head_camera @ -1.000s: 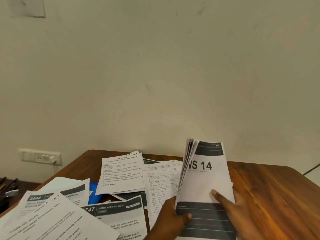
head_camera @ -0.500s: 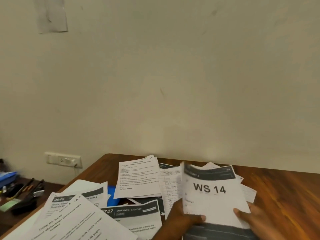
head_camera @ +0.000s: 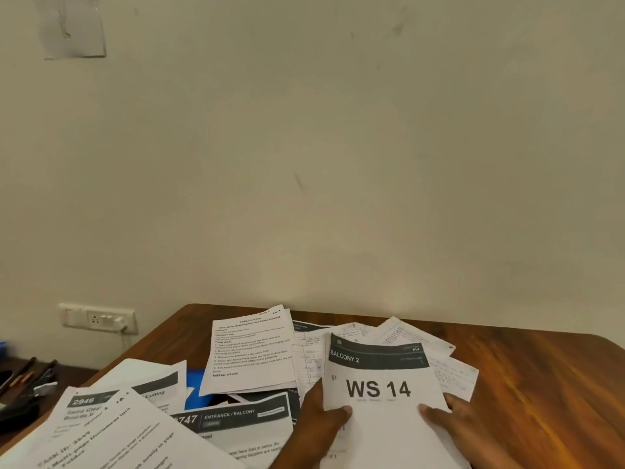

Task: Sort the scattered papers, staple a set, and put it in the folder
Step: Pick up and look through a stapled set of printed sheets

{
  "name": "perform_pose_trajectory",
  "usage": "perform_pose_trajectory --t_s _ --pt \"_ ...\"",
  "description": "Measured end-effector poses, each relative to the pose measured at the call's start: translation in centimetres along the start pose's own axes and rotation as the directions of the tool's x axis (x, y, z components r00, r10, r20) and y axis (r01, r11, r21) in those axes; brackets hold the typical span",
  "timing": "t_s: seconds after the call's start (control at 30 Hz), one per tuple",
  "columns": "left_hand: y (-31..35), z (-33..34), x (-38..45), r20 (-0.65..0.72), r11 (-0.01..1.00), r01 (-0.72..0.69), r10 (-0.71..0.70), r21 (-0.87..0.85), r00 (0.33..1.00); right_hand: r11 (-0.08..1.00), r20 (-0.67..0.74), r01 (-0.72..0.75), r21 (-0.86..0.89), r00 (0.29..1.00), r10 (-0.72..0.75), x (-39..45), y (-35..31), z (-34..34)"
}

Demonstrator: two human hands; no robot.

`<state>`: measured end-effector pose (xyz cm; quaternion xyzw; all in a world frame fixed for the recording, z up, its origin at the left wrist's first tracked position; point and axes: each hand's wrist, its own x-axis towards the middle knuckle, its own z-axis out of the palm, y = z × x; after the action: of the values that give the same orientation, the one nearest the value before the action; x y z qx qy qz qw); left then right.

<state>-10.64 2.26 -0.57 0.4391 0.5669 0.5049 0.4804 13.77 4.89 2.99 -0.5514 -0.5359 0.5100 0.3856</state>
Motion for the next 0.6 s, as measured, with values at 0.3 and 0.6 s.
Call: perform_pose_trajectory --t_s 0.3,0.6 --pt "-0.8 0.0 -0.2 0.013 0.999 -0.006 0.006 -0.034 1.000 0.997 -0.056 0.048 0.056 0.997 -0.045 0.7 1.2 1.2" --pt "0.6 -0.2 -0.7 -0.090 0.973 -0.077 0.058 -0.219 0.994 0.999 -0.012 0.024 0.049 1.000 -0.024 0.4 1.7 0.6"
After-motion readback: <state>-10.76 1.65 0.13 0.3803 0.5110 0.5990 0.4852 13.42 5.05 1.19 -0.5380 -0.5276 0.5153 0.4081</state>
